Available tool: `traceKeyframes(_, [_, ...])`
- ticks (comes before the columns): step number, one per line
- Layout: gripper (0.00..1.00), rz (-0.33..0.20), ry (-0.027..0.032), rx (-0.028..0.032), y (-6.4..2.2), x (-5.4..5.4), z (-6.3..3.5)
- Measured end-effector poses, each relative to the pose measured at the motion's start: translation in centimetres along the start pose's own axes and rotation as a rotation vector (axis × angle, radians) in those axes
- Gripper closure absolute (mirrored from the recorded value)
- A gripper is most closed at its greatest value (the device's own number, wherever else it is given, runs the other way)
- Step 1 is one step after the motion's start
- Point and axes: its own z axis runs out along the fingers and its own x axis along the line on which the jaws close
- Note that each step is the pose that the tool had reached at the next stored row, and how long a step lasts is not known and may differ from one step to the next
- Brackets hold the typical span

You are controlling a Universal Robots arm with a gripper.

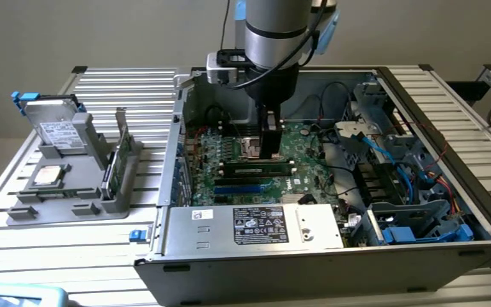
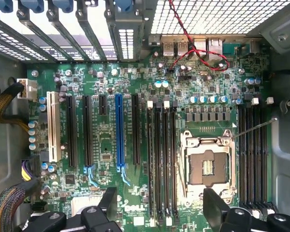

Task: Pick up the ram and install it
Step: 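Press down the ram until it locks into place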

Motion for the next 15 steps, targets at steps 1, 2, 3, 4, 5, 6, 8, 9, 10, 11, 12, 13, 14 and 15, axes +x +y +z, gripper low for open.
traceKeyframes(1, [0.22, 0.0, 0.0, 0.0, 0.0, 0.0, 0.0])
traceKeyframes(2, [0.28, 0.0, 0.0, 0.0, 0.0, 0.0, 0.0])
traceKeyframes(3, [0.35, 0.0, 0.0, 0.0, 0.0, 0.0, 0.0])
traceKeyframes(4, [0.4, 0.0, 0.0, 0.0, 0.0, 0.0, 0.0])
traceKeyframes(5, [0.4, 0.0, 0.0, 0.0, 0.0, 0.0, 0.0])
traceKeyframes(6, [0.46, 0.0, 0.0001, 0.0, 0.0, 0.0, 0.0])
traceKeyframes(8, [0.52, 0.0, 0.0011, -0.0003, 0.0, 0.0, 0.06])
traceKeyframes(9, [0.58, 0.0, 0.0011, -0.0004, 0.0, 0.0, 0.21])
traceKeyframes(10, [0.64, 0.0, 0.0009, -0.0005, 0.01, 0.0, 0.39])
traceKeyframes(11, [0.64, 0.0, 0.001, -0.0006, 0.01, 0.0, 0.56])
traceKeyframes(12, [0.76, 0.0, 0.0011, -0.0007, 0.01, 0.0, 0.76])
traceKeyframes(13, [0.76, 0.0, 0.001, -0.0007, 0.01, 0.0, 0.94])
traceKeyframes(14, [0.82, 0.0, 0.0009, -0.0007, -0.02, 0.0, 1.13])
traceKeyframes(15, [0.82, 0.0, 0.0009, -0.0007, -0.07, 0.0, 1.31])
